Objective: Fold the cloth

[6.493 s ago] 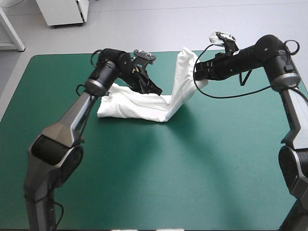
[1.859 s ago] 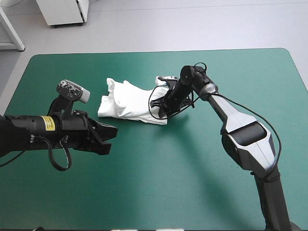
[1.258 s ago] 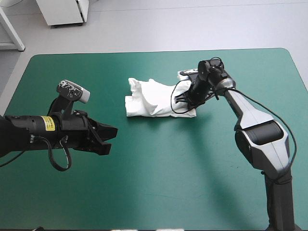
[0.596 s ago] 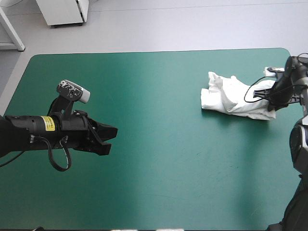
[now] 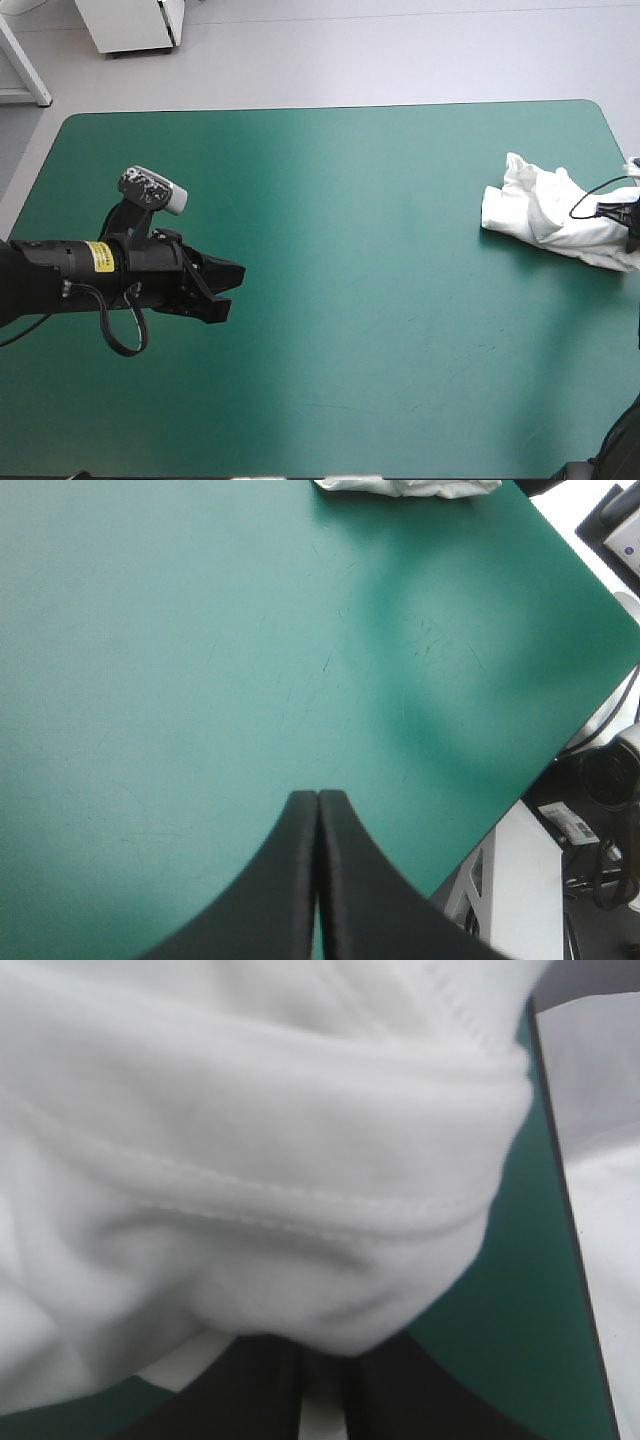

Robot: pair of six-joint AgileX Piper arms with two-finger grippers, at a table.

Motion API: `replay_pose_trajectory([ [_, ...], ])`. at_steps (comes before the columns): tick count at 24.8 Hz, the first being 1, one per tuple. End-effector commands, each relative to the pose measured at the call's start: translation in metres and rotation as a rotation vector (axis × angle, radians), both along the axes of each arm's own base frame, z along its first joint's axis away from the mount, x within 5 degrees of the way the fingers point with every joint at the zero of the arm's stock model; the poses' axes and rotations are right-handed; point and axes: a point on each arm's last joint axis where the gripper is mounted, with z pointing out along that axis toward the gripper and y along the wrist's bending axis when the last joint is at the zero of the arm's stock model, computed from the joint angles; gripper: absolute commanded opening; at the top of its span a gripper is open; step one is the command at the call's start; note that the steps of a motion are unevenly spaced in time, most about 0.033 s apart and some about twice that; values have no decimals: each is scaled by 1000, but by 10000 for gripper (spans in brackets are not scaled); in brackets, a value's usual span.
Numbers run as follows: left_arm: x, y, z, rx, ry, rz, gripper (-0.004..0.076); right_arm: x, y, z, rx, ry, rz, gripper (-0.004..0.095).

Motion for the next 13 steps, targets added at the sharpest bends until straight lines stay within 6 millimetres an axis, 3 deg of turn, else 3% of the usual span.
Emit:
replay_pose_trajectory([
  [1,-11,1,8,-35,3,-31,-22,-12,-3,33,-11,-64,-34,21],
  [3,-11,1,8,-35,3,-31,-22,-13,-4,33,-6,-66,-35,112],
  [6,-11,1,8,-35,3,-31,-22,-13,-5,33,-5,-68,-48,421],
  [9,-11,1,8,-36,4,-32,-22,-19,-5,46,-19,-96,-53,437],
  [13,-11,1,8,-37,2,-35,-22,-50,-15,91,19,-244,-143,403],
])
